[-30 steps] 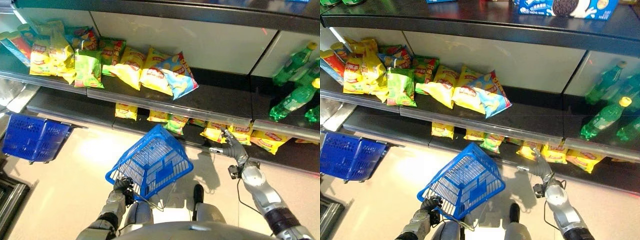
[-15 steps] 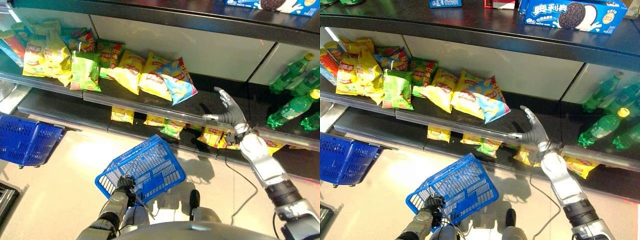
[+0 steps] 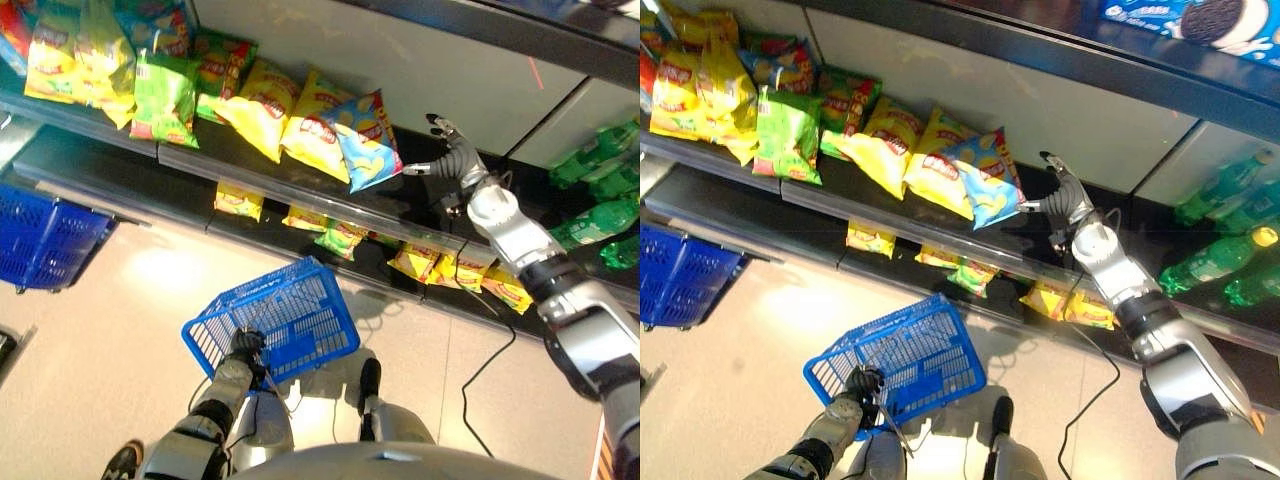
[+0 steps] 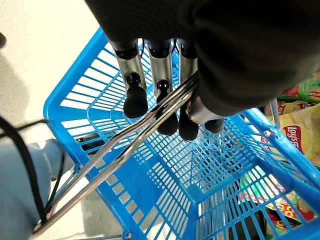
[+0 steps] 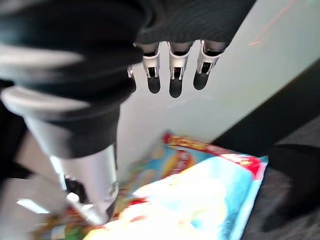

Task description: Pick up the snacks into the basket

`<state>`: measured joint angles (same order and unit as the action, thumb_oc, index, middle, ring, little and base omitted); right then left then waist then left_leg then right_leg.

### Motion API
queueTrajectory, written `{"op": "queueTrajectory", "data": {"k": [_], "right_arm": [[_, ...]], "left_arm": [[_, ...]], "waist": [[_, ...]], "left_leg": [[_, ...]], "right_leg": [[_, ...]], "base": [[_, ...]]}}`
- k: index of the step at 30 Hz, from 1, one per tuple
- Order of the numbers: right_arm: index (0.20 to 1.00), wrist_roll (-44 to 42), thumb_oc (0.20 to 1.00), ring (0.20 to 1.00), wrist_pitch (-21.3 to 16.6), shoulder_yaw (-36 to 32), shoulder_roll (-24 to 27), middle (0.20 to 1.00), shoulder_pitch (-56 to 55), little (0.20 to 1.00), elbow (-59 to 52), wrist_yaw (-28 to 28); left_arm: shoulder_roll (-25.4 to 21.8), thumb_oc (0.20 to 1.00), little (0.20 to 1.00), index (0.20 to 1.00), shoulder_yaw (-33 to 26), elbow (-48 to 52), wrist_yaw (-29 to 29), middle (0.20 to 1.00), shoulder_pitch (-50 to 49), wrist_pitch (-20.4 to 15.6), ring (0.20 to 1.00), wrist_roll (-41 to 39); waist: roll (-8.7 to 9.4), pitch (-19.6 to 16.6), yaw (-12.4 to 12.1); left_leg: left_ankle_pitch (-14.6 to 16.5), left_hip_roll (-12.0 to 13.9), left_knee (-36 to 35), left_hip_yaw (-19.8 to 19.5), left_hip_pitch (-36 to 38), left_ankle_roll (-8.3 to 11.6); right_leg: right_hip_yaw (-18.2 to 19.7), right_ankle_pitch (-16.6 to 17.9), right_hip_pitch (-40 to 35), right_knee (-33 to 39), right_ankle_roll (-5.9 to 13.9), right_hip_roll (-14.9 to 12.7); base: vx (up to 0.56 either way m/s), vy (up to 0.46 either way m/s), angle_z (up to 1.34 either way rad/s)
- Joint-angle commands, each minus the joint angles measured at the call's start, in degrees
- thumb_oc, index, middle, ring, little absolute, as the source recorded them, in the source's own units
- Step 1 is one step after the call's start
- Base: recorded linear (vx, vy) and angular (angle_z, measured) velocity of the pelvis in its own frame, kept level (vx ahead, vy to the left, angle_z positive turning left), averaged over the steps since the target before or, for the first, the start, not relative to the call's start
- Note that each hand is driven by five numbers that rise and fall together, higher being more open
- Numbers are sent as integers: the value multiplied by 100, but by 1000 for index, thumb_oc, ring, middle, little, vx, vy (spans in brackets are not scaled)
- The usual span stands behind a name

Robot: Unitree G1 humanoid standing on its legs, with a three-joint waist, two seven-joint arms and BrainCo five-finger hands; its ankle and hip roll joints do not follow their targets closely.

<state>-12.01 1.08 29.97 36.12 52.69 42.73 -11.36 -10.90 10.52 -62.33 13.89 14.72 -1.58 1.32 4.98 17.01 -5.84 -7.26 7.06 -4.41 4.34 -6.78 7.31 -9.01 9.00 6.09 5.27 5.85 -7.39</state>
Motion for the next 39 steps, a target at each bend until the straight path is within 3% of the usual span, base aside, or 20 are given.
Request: {"op": "queueTrajectory", "data": {"k": [1,8,16,17,18,24,39], "right_arm": [[1000,97,1000,1000,64,-148,226,1000,769,1000,338,-244],[1000,305,1000,1000,189,-286,228,1000,1345,1000,1795,-284],[1000,-201,1000,1000,114,-735,515,1000,1378,1000,2175,-355],[1000,-516,1000,1000,60,-966,570,1000,1325,1000,2268,-383],[1000,-741,1000,1000,-2,-1152,695,1000,1239,1000,2302,-393],[1000,-1157,1000,1000,-69,-1282,720,1000,1258,1000,2446,-374],[1000,-1779,1000,1000,-322,-1043,754,1000,1446,1000,1592,-114]], "left_arm": [[-1007,200,200,200,619,-351,515,200,-84,228,200,271],[-1661,200,200,200,430,342,801,200,93,140,200,117],[-1801,200,200,200,245,994,836,200,-211,17,200,-45],[-1774,200,200,200,187,1225,816,200,-419,-25,200,-102],[-1817,200,200,200,195,2269,913,200,-699,-126,200,-12],[-1406,200,200,200,428,2177,764,200,-1161,-43,200,182],[-1398,200,200,200,614,2283,722,200,-1181,-105,200,176]], "waist": [[-90,305,-224],[-172,665,-509],[-249,887,-675],[-287,932,-744],[-348,1001,-823],[-380,1105,-951],[-446,1273,-990]], "left_leg": [[-43,-242,-59,-145,-452,-70],[-153,-387,-59,-318,-871,-94],[-193,-473,-59,-441,-1124,-113],[-197,-510,-59,-473,-1184,-133],[-159,-538,-59,-507,-1226,-148],[-207,-627,-59,-551,-1402,-214],[-234,-725,-37,-521,-1658,-220]], "right_leg": [[-35,163,189,-27,534,-380],[-140,271,499,-27,600,-415],[-259,289,628,-27,646,-477],[-289,288,661,-27,654,-499],[-321,266,675,-27,671,-518],[-335,312,822,-27,702,-560],[-355,372,1052,-27,753,-647]], "base": [[-57,49,7],[-18,61,12],[7,47,14],[38,48,22],[23,51,20],[8,23,4],[5,16,2]]}}
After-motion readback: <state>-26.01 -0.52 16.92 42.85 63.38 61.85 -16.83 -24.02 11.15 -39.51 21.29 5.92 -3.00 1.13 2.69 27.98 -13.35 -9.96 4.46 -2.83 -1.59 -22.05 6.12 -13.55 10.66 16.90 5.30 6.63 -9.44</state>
